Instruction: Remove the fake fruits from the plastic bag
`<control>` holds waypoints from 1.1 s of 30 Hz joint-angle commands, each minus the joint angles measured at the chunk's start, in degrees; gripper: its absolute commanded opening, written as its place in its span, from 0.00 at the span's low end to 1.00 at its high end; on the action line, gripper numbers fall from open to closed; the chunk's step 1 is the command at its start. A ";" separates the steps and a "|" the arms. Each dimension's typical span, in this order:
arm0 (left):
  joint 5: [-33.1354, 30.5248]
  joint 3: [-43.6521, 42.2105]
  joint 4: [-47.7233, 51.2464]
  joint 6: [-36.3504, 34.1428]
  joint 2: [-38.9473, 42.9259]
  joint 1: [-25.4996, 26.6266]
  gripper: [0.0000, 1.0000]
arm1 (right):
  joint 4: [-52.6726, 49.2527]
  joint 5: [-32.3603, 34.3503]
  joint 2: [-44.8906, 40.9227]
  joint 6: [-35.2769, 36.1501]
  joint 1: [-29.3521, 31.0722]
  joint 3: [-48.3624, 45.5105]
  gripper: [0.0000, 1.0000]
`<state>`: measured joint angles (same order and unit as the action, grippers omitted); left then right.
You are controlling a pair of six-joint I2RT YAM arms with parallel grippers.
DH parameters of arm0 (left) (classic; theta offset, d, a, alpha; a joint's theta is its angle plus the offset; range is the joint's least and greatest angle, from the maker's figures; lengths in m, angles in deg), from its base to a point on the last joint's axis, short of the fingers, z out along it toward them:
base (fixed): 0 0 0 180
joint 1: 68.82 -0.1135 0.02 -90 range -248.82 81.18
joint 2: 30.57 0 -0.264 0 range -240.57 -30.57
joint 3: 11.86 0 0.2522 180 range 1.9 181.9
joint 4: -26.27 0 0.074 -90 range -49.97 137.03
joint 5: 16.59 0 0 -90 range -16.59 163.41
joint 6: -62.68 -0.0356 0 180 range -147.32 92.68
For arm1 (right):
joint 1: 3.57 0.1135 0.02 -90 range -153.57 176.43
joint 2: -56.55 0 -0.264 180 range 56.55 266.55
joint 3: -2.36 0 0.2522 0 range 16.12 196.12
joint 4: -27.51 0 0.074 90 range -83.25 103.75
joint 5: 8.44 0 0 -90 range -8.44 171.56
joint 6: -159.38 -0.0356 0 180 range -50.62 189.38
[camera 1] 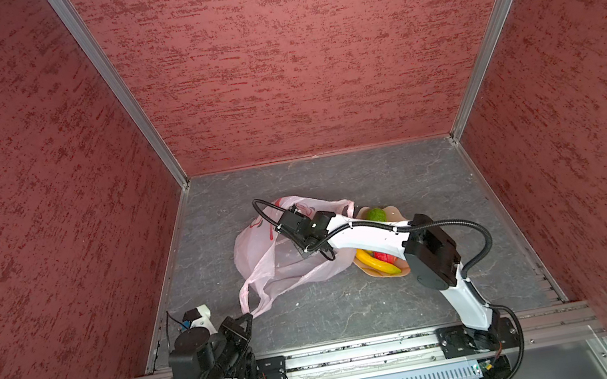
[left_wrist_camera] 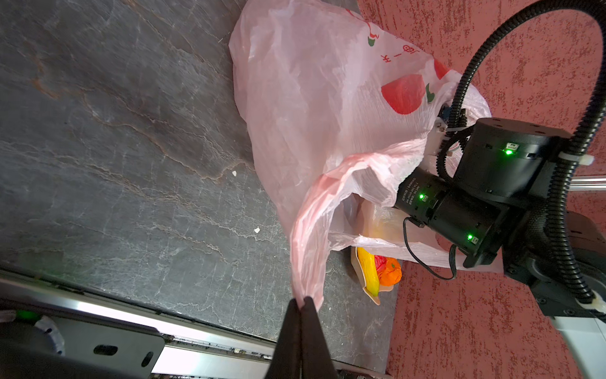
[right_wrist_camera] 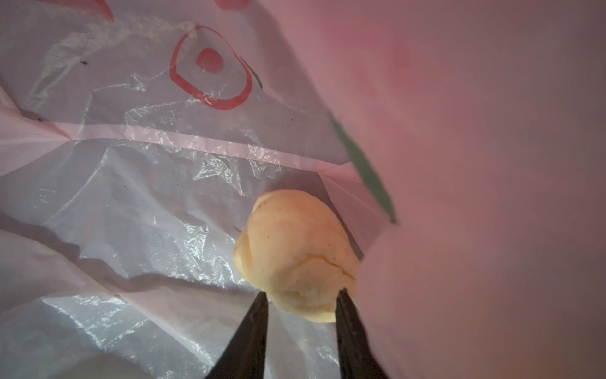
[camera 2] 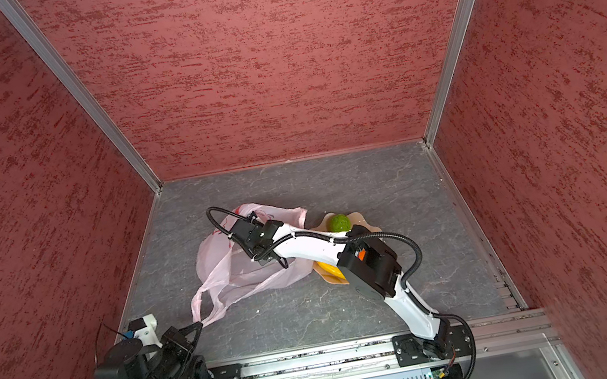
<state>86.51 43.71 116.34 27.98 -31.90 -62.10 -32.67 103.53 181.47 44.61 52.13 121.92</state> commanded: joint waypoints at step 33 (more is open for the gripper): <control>11.55 -3.28 2.85 -8.74 0.88 -10.86 0.00 | 8.82 -9.09 3.77 -5.89 -4.68 -0.19 0.75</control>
<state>96.91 41.00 118.55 20.60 -31.90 -72.16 -26.24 96.21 184.49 40.26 48.35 122.99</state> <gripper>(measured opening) 0.056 0.751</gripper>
